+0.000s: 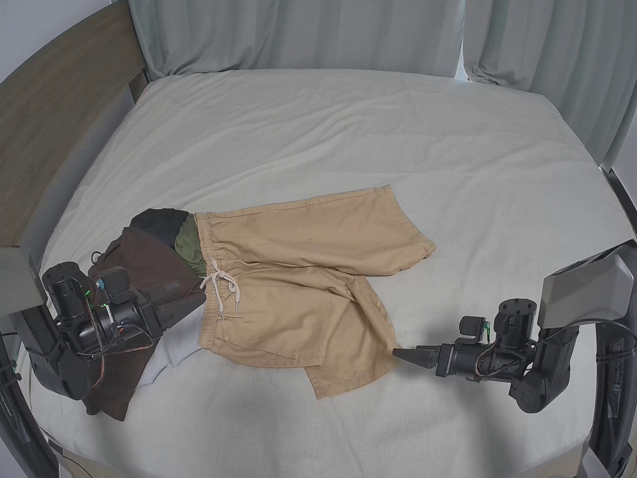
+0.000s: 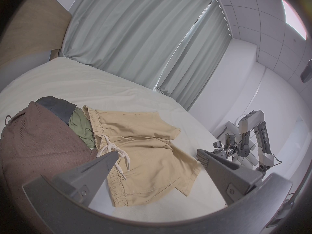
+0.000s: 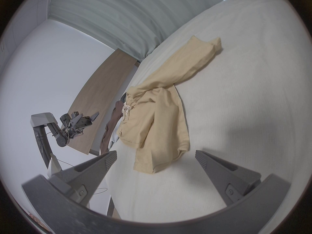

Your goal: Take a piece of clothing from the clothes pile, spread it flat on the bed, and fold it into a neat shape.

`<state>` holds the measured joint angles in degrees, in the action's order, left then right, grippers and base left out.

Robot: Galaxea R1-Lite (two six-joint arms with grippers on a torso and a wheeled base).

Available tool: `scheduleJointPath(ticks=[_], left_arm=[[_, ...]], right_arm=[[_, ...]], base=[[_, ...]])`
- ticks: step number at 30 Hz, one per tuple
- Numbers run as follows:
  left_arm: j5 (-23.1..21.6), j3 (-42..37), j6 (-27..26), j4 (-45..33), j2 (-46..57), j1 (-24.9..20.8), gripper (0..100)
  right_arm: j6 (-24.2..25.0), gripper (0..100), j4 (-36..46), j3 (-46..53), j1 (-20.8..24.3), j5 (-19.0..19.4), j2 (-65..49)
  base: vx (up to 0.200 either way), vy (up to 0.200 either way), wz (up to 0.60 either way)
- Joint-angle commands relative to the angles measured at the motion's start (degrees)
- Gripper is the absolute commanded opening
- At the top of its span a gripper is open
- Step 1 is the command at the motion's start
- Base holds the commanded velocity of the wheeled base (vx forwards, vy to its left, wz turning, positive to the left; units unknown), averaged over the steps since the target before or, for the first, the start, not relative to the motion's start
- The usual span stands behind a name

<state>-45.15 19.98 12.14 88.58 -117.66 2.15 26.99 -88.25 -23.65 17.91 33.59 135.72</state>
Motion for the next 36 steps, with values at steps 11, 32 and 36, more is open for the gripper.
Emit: scheduleJointPath(ticks=[11, 32, 36], left_arm=[[-0.1, 0.1, -1.0, 0.0, -0.7, 0.1, 100], [-0.2, 0.1, -1.0, 0.0, -0.6, 0.1, 100], [-0.1, 0.1, -1.0, 0.0, -0.7, 0.1, 100]], right_arm=[[5.6, 100, 0.0, -1.8, 4.7, 0.1, 2.7], [12.8, 100, -0.1, -5.1, 8.6, -2.1, 3.1], [12.8, 100, -0.1, -6.1, 6.9, -3.6, 2.3]], base=[[0.000, 0.000, 0.00], [0.000, 0.000, 0.00], [0.000, 0.000, 0.00]])
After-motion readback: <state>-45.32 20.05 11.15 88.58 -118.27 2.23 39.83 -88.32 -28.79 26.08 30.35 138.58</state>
